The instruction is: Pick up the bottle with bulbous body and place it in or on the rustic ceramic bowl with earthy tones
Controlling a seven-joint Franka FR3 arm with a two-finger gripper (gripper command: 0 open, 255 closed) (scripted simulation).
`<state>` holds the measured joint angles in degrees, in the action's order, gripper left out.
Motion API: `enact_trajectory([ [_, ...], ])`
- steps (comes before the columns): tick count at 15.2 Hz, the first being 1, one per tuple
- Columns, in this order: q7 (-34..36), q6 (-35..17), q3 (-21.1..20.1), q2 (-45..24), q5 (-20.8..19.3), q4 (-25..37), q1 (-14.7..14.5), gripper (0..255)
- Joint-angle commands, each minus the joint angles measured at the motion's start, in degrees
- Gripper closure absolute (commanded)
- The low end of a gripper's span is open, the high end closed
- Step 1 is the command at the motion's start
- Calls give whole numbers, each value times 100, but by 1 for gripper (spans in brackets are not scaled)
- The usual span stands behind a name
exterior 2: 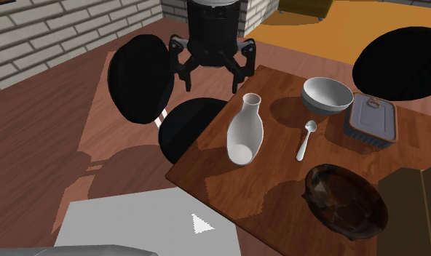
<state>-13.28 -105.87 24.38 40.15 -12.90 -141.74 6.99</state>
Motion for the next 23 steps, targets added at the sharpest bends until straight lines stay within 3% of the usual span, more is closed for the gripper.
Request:
enact_trajectory([
  [1,-277,-252,287,-273,-102,91,16,0],
  [7,-1128,-950,1167,-1133,-193,451,-39,0],
  [15,-1171,-1597,1356,-1392,-194,55,-84,0],
  [23,-1171,-1596,1356,-1392,-194,56,-84,0],
])
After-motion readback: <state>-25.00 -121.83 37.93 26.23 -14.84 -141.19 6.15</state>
